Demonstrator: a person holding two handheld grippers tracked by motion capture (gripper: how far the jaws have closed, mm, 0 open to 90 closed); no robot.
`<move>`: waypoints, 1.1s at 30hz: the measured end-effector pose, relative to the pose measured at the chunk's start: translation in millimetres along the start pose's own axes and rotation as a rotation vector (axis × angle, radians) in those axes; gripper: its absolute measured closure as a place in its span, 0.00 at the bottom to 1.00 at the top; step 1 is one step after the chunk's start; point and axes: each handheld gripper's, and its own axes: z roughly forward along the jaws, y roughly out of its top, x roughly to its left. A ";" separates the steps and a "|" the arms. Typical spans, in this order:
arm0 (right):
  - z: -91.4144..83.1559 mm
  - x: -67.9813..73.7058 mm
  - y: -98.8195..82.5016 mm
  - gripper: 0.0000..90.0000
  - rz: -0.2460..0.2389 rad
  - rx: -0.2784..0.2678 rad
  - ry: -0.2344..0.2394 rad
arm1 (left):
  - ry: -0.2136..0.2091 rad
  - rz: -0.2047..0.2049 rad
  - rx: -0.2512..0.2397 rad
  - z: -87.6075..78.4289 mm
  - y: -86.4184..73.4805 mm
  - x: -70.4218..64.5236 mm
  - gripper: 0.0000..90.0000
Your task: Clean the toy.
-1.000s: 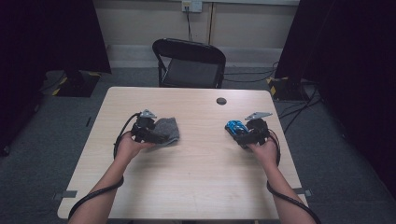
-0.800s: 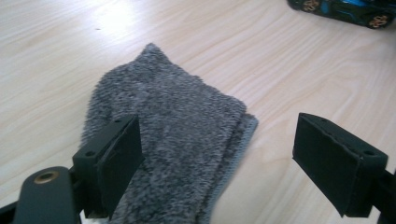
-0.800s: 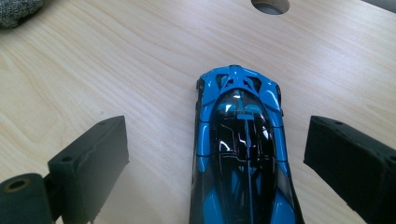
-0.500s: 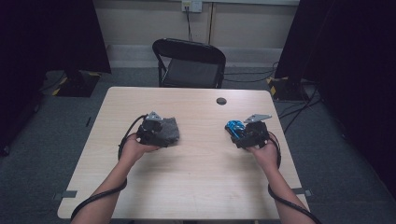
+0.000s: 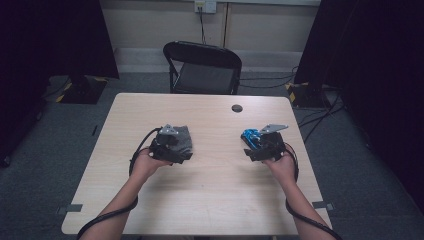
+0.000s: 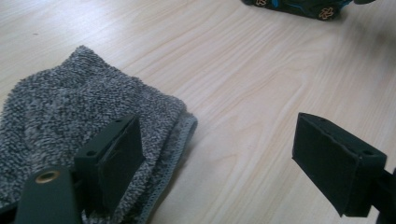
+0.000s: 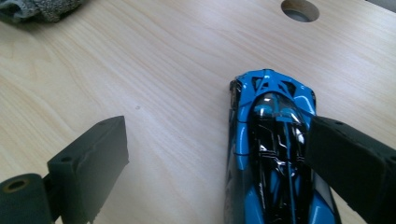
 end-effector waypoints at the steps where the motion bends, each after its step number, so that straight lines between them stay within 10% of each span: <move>1: 0.1 1.1 0.5 0.06 -0.006 -0.002 0.002 | -0.003 -0.002 0.002 0.1 -0.4 -1.5 0.17; 33: 8.4 47.3 -0.4 0.05 -0.082 -0.006 0.125 | -0.091 0.035 0.009 10.0 -17.3 -37.0 0.18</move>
